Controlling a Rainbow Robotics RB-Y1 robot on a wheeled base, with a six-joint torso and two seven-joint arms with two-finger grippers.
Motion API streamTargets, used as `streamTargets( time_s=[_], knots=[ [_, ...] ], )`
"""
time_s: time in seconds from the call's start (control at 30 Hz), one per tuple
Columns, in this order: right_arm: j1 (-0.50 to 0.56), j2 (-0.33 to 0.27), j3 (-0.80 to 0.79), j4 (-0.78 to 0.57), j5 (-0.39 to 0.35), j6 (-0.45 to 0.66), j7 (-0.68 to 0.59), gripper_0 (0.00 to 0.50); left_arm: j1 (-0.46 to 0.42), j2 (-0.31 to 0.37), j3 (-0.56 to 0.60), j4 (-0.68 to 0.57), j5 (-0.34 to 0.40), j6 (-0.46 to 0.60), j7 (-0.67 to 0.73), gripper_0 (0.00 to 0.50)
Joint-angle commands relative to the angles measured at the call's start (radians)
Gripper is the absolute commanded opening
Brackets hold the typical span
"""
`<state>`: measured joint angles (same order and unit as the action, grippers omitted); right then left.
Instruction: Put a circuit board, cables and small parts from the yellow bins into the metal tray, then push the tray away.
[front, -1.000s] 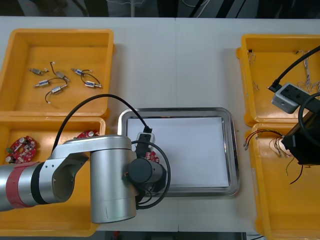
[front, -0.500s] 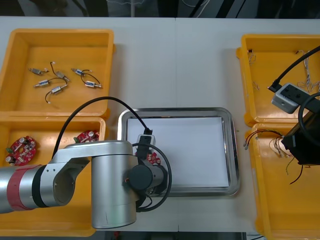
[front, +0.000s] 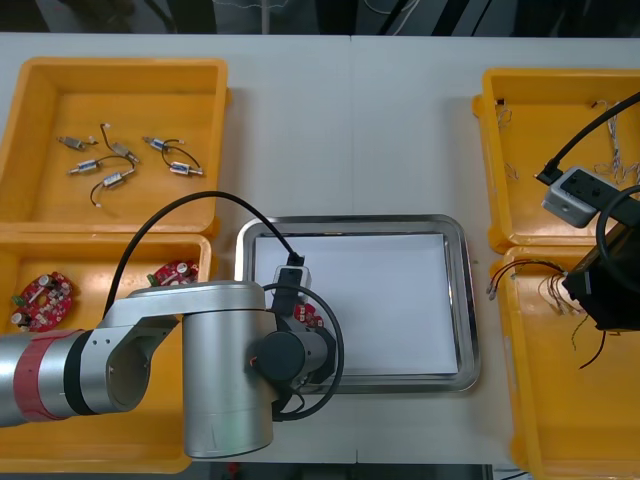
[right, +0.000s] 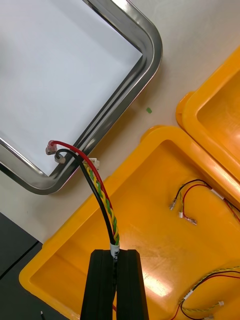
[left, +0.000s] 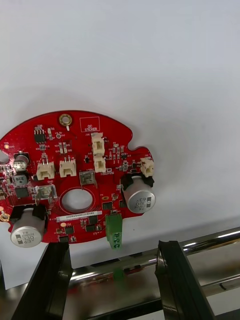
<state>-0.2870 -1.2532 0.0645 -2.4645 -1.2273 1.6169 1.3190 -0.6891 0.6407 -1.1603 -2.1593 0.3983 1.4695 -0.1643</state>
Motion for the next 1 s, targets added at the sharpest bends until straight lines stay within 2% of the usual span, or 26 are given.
streamTargets(
  time_s=[0.03, 0.2, 0.37, 0.57, 0.87, 1.0],
  knots=[
    [-0.029, 0.008, 0.006, -0.037, -0.015, -0.003, 0.039, 0.000, 0.000, -0.001, 0.013, -0.025, -0.010, -0.009, 0.085, 0.500],
    [-0.047, 0.008, 0.006, -0.039, -0.044, -0.003, 0.045, 0.000, 0.000, 0.011, 0.083, -0.028, 0.005, 0.005, 0.074, 0.500],
    [-0.063, 0.008, 0.014, -0.067, -0.047, -0.003, 0.048, 0.000, -0.001, 0.020, 0.175, -0.047, 0.053, 0.037, 0.065, 0.500],
    [-0.179, 0.012, 0.170, -0.091, -0.018, -0.003, 0.052, 0.000, -0.007, 0.040, 0.286, -0.090, 0.119, 0.129, 0.037, 0.500],
    [-0.389, 0.092, 0.426, -0.082, 0.051, 0.020, 0.075, 0.000, -0.007, 0.079, 0.479, -0.120, 0.254, 0.273, -0.107, 0.500],
    [-0.463, 0.149, 0.509, -0.077, 0.095, 0.072, 0.098, 0.000, -0.006, 0.103, 0.577, -0.119, 0.317, 0.327, -0.169, 0.500]
  ],
)
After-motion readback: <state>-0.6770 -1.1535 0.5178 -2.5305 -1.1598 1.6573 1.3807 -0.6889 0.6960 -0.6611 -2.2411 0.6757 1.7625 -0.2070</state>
